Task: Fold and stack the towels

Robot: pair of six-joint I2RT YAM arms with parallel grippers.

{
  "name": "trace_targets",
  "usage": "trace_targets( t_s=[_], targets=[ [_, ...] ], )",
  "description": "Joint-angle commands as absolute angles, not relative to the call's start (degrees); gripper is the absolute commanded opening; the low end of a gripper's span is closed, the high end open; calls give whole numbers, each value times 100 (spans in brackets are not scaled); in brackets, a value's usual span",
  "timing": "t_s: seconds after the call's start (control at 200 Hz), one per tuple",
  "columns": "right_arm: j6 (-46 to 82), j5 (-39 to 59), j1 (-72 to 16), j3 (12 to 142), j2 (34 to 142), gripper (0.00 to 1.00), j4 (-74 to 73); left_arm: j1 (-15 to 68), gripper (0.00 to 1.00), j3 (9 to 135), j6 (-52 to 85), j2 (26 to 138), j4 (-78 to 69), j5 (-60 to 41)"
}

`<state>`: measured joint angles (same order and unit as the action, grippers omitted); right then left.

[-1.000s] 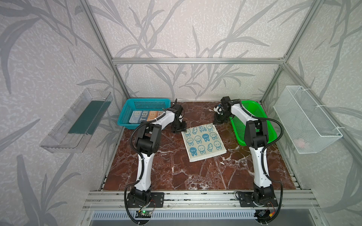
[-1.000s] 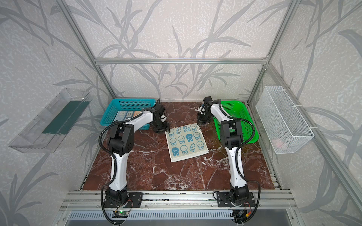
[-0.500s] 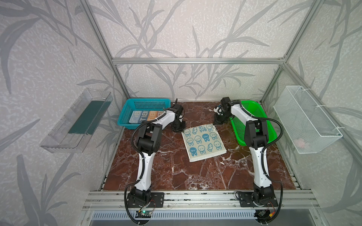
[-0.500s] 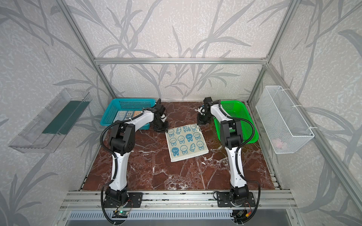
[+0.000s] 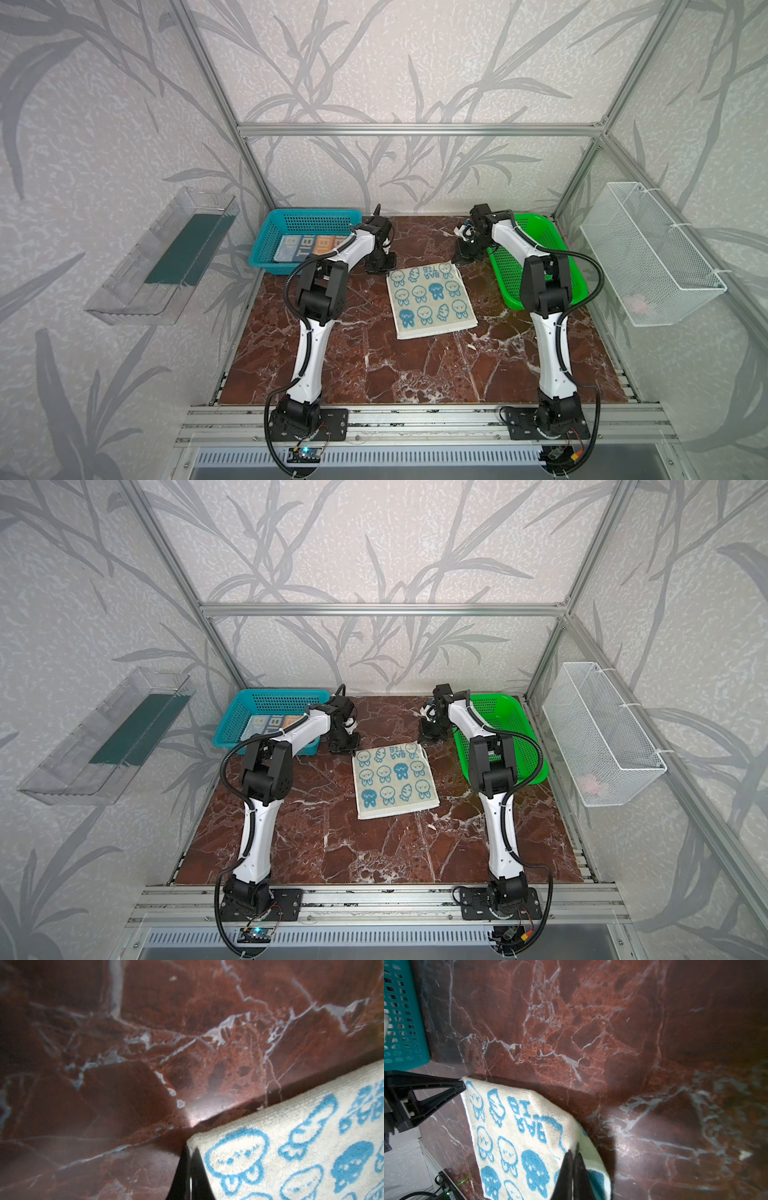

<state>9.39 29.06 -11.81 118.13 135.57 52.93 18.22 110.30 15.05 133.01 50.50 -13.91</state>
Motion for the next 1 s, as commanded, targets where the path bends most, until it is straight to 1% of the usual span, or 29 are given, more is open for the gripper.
trace_targets(
  t_s=[0.0, 0.15, 0.335, 0.68, 0.995],
  targets=[
    [994, 3097, -1116, 12005, 13071, 0, 5441, 1725, 0, 11491, 1284, 13275, 5321, -1214],
    [958, 3078, -1090, 11803, 12806, 0, 5510, 1688, 0, 11759, 1112, 13066, 5375, -1172],
    [1028, 3138, -1090, 11153, 12343, 0, 5306, 1692, 0, 11529, 1045, 12698, 5330, -1206],
    [1239, 3221, -1090, 9433, 11249, 0, 4822, 1713, 0, 9960, 1414, 11483, 4703, -1441],
    [1318, 3130, -1090, 8081, 10634, 0, 4406, 1887, 0, 8366, 1848, 10501, 4103, -1617]
  ],
)
